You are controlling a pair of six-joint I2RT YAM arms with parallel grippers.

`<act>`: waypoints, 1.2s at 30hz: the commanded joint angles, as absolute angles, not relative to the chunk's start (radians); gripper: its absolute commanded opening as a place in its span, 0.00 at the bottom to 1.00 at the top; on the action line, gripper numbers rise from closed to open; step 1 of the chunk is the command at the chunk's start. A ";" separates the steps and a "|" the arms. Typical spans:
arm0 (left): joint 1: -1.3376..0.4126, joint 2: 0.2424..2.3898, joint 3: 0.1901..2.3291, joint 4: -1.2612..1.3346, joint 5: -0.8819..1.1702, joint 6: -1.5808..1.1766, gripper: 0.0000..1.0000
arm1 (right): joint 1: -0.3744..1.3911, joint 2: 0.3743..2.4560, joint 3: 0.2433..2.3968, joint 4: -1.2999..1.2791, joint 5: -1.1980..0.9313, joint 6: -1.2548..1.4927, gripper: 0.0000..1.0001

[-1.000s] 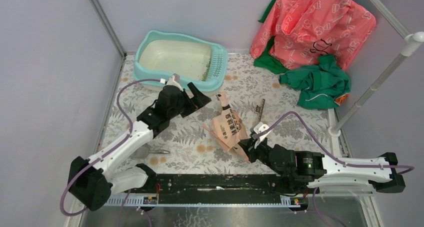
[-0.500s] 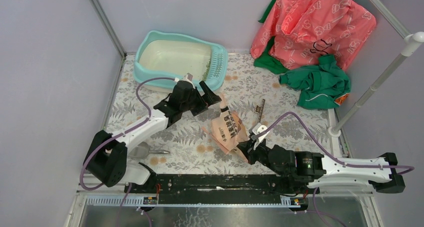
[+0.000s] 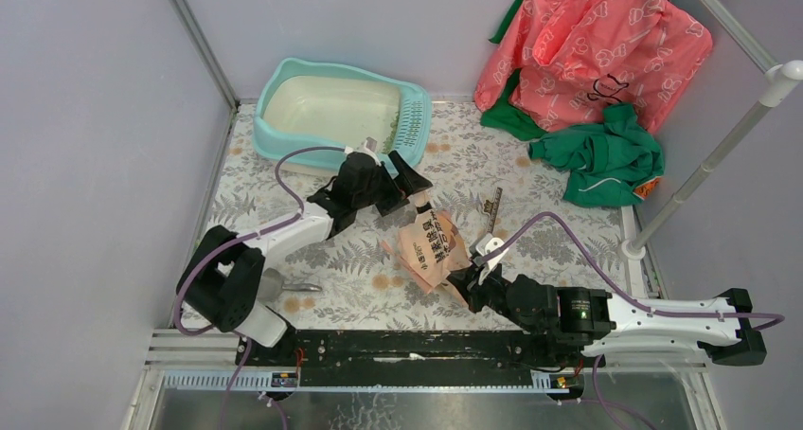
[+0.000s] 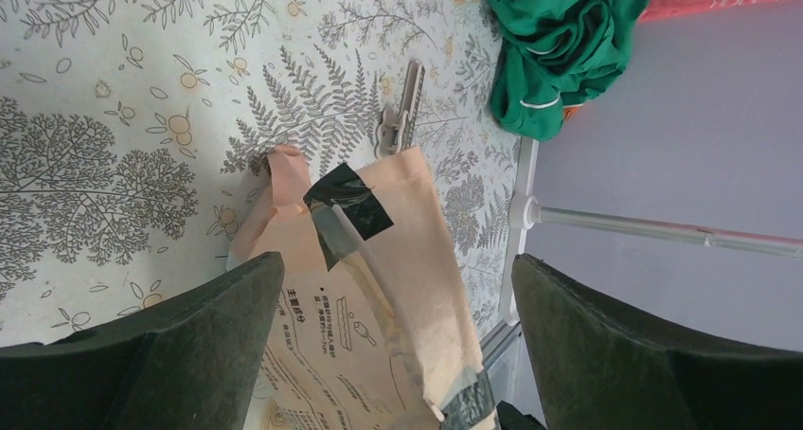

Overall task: Fill the litter box with clean litter
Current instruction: Open the cat litter bag at the center of the board.

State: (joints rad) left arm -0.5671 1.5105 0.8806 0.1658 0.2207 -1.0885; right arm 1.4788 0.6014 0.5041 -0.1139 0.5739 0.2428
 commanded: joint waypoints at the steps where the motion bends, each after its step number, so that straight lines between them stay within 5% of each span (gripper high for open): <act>1: -0.588 1.533 0.893 0.269 0.227 -1.103 0.99 | 1.477 0.586 0.511 -0.042 0.557 0.267 0.00; 8: -0.592 1.543 0.901 0.281 0.203 -1.113 0.89 | 1.478 0.591 0.513 -0.056 0.556 0.271 0.00; 18: -0.595 1.498 0.898 0.247 0.187 -1.101 0.54 | 1.478 0.594 0.498 -0.052 0.557 0.281 0.00; 24: -0.600 1.459 0.885 0.204 0.162 -1.091 0.48 | 1.478 0.592 0.489 -0.052 0.560 0.288 0.00; 29: -0.603 1.443 0.887 0.177 0.162 -1.075 0.23 | 1.477 0.600 0.487 -0.057 0.574 0.293 0.00; 34: -0.607 1.443 0.903 0.145 0.169 -1.057 0.00 | 1.478 0.642 0.517 -0.109 0.612 0.306 0.20; 36: -0.608 1.438 0.906 0.134 0.167 -1.049 0.00 | 1.477 0.651 0.528 -0.120 0.619 0.311 0.31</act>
State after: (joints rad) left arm -0.5957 1.4609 0.8810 0.1555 0.1677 -1.0790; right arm 1.4792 0.6308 0.4873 -0.0986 0.5762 0.2893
